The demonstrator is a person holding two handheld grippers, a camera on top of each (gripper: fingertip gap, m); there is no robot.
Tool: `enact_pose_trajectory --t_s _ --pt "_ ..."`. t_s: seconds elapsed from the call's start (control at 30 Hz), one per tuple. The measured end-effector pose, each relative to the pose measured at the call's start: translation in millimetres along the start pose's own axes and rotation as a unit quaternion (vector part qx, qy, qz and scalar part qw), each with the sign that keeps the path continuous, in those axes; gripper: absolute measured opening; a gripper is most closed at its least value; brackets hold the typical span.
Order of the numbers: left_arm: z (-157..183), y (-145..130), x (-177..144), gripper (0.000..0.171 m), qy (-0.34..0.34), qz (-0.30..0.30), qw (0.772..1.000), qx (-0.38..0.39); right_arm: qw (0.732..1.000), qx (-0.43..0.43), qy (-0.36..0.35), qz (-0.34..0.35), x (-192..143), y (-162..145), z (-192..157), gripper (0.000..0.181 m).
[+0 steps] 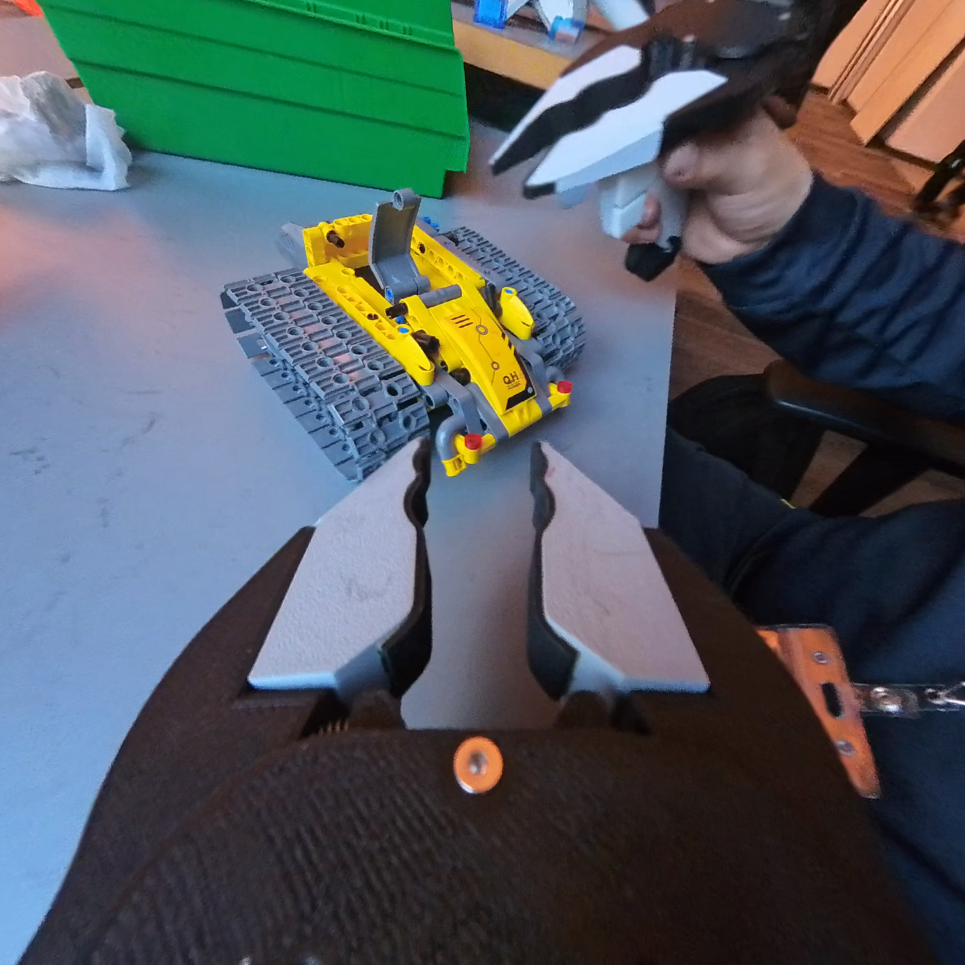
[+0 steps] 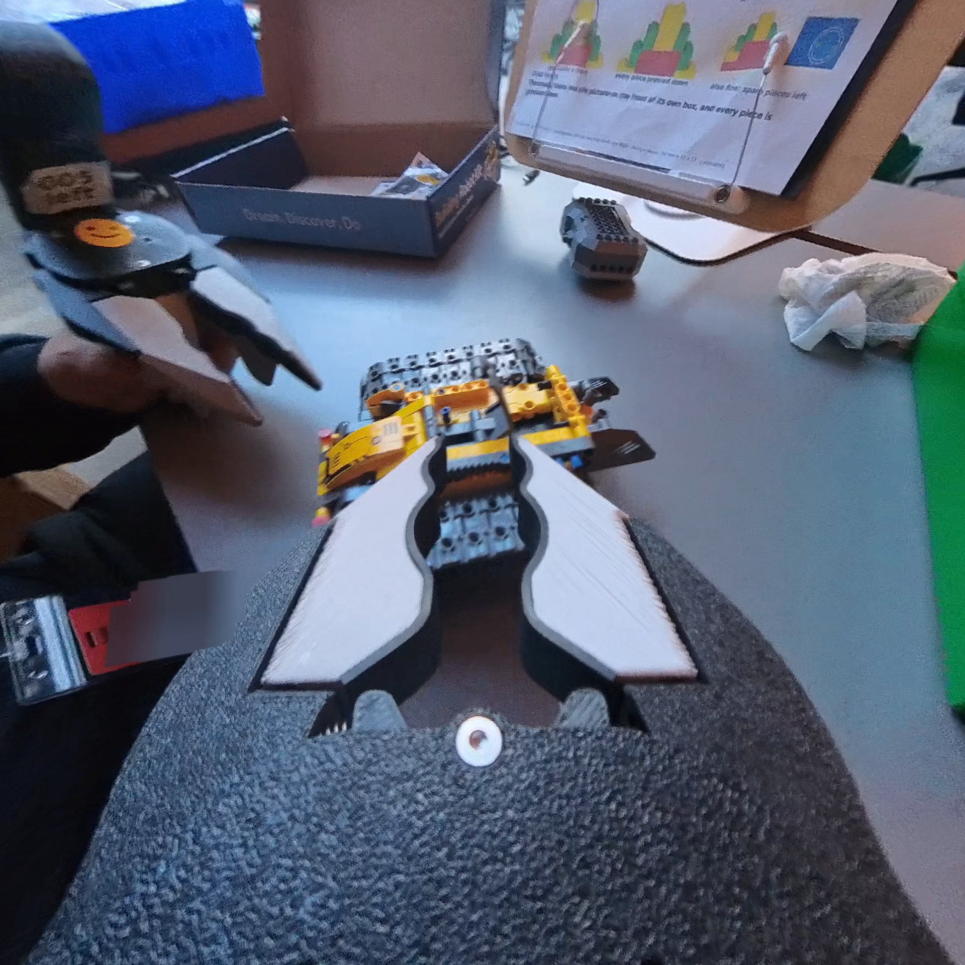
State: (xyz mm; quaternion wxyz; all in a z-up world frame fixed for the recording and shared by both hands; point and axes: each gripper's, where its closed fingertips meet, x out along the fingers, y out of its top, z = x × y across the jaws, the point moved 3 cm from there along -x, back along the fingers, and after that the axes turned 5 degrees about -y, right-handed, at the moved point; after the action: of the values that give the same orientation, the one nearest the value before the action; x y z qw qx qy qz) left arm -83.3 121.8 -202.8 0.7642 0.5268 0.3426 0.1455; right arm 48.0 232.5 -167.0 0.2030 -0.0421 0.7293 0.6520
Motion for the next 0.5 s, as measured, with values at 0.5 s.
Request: enact_pose_trajectory --t_s 0.5 --pt "-7 -24 23 0.049 0.077 -0.138 0.981 0.109 0.992 -0.113 -0.055 -0.016 -1 -47 -68 0.060"
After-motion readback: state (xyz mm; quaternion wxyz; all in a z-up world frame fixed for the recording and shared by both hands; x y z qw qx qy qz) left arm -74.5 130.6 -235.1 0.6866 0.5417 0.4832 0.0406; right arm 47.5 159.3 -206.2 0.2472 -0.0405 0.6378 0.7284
